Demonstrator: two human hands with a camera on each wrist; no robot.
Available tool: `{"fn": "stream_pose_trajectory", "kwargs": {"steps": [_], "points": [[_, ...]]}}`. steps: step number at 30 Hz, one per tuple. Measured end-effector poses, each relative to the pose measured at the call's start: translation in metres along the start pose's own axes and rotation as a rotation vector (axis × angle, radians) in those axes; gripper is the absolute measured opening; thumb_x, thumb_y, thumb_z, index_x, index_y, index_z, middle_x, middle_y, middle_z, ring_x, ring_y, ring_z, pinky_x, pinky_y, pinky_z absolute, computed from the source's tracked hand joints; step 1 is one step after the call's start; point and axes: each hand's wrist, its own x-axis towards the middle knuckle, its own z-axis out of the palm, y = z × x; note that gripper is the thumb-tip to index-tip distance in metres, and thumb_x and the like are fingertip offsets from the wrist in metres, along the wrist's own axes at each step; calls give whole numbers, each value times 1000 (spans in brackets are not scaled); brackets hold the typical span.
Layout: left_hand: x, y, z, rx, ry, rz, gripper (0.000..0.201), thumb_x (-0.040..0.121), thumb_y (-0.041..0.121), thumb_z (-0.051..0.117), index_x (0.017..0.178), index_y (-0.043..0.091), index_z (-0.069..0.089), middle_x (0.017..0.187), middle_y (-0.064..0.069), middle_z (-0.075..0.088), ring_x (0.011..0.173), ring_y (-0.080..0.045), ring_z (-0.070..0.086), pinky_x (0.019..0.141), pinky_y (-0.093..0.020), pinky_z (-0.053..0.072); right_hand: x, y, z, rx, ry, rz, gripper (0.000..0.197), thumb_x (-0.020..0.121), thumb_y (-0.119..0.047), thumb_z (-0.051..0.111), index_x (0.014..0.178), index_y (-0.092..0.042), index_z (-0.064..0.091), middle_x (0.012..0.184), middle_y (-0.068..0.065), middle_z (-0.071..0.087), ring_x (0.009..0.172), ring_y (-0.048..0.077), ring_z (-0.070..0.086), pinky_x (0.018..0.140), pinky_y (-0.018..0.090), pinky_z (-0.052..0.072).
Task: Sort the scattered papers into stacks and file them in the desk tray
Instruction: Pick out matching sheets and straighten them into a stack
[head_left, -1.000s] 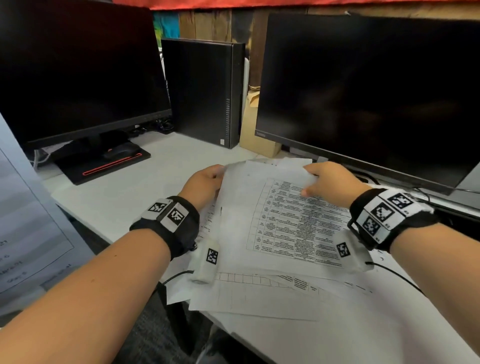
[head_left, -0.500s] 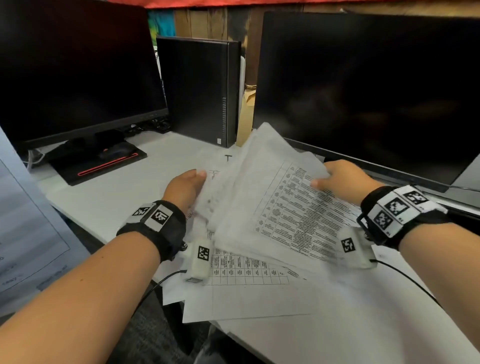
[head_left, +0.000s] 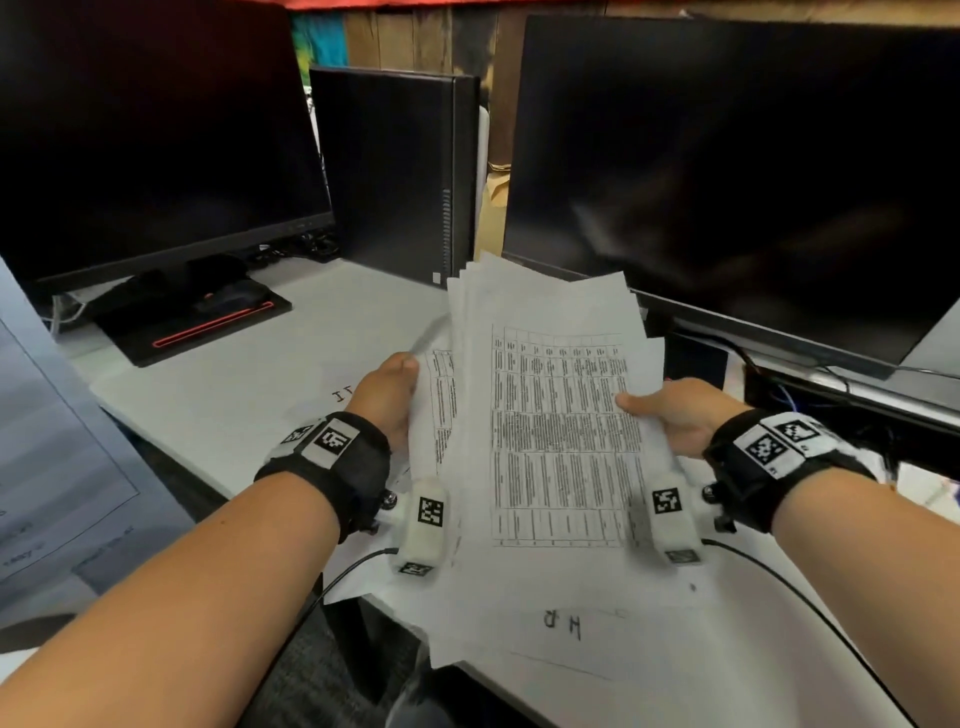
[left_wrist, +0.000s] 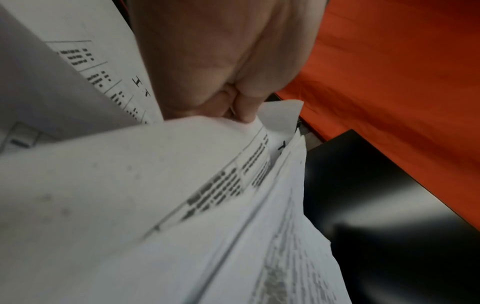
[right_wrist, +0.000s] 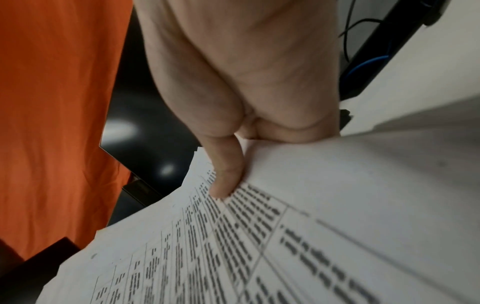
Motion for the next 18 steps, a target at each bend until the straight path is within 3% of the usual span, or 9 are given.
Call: {"fn": "stream_pose_trajectory", "kwargs": {"steps": [3,5,7,10,11,12,14,16,18], "points": [[-5,0,1,31,-50,-36,25,102,19,38,95,17,62,102,-11,64,94,-26,59,94,-46,49,3,7,7,28,-82,32,34,94,5,47,126,0,54,126,19,59,118,37,55,98,54,43],[-6,-3,1,50,-86,-72,24,101,17,38,103,18,62,106,-12,64,94,-27,60,93,-47,49,6,13,9,-4,-106,48,35,93,5,48,127,2,53,127,20,59,120,38,54,96,53,44],[-7,-5,1,184,-98,-69,24,98,12,40,105,14,63,100,-14,64,87,-28,60,83,-43,52,9,19,12,-127,-55,65,35,89,3,57,124,4,56,124,21,62,116,38,58,99,55,44],[-5,-5,-4,544,-73,-7,19,95,11,46,87,7,63,88,-6,63,92,-27,58,78,-29,47,15,23,16,-461,104,4,32,84,-16,70,109,2,62,111,16,67,105,33,63,98,45,48],[-4,-5,-7,744,-50,21,18,96,15,48,89,8,63,92,0,62,99,-24,55,81,-24,42,15,23,18,-543,137,-16,33,84,-22,71,107,0,63,111,15,67,105,32,63,98,43,48],[-4,-4,-11,942,-6,22,21,96,20,48,102,9,64,105,3,61,110,-23,53,90,-23,39,16,24,19,-624,167,-30,35,85,-28,69,106,-1,63,110,12,66,106,31,62,97,40,48],[-1,2,-26,1254,133,-18,38,95,31,48,127,11,56,132,-3,53,123,-26,46,103,-32,38,16,24,19,-732,204,-29,35,90,-33,63,106,-2,62,109,11,65,107,29,61,91,34,47],[-4,9,-42,1455,207,-154,46,92,38,49,131,12,50,135,-10,47,124,-28,43,104,-37,37,19,26,16,-592,149,5,31,90,-25,64,111,-2,62,115,17,64,105,30,61,95,39,49],[-5,12,-57,1545,200,-263,47,90,41,55,128,15,50,133,-8,49,126,-28,41,105,-38,38,19,28,14,-467,109,30,32,87,-14,66,116,1,61,119,20,63,99,30,61,99,46,48]]}}
